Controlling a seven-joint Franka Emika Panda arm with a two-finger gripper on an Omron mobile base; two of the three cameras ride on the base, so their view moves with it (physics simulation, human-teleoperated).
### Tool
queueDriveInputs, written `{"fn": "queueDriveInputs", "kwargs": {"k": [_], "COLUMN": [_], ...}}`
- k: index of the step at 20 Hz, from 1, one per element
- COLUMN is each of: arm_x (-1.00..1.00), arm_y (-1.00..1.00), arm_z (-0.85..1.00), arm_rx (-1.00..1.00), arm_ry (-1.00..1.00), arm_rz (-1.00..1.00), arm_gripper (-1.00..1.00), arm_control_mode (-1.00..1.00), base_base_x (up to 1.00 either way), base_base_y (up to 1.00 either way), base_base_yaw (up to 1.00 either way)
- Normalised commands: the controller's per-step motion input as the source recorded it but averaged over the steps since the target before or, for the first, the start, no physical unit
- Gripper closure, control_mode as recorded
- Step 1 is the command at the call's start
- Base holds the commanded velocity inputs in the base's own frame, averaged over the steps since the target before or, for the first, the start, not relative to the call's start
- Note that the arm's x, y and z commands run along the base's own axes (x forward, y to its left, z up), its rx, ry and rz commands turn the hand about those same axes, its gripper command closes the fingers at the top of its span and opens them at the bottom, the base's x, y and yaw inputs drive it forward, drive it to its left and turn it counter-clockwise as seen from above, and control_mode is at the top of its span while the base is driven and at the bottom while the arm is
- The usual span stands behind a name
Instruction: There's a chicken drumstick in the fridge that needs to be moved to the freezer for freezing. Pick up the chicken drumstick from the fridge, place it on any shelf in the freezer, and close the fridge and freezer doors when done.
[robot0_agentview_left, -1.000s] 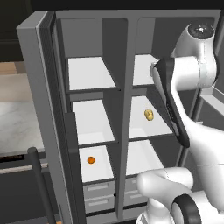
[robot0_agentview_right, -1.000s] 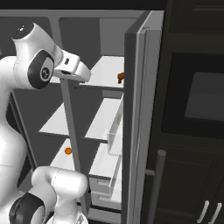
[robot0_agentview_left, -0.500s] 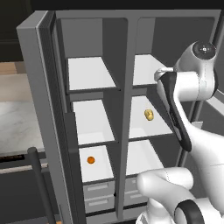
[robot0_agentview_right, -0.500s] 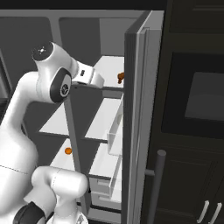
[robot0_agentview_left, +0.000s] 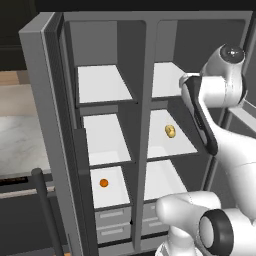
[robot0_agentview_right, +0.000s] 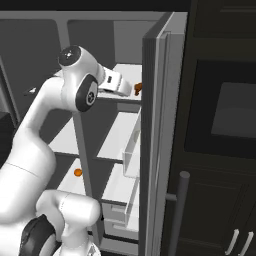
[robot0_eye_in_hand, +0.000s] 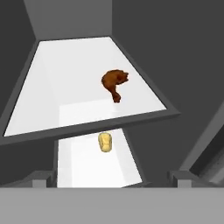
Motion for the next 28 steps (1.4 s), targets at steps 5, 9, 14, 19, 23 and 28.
{"fn": "queueDriveInputs", "kwargs": {"k": [5, 9, 14, 19, 23, 28], "arm_x": [0.49, 0.48, 0.27, 0.09, 0.2, 0.21], "arm_y": [-0.29, -0.28, -0.12, 0.0, 0.0, 0.0], "arm_z": [0.0, 0.0, -0.02, -0.17, -0.21, -0.29], "arm_rx": [0.0, 0.0, 0.0, 0.0, 0.0, 0.0], "arm_ry": [0.0, 0.01, 0.02, 0.01, 0.03, 0.02], "arm_rz": [0.0, 0.0, 0.01, 0.01, 0.0, 0.0], "arm_gripper": [-1.0, -1.0, -1.0, -1.0, -1.0, -1.0], "arm_control_mode": [-1.0, -1.0, -1.0, -1.0, -1.0, -1.0], "base_base_x": [0.0, 0.0, 0.0, 0.0, 0.0, 0.0], "base_base_y": [0.0, 0.0, 0.0, 0.0, 0.0, 0.0], "base_base_yaw": [0.0, 0.0, 0.0, 0.0, 0.0, 0.0]}}
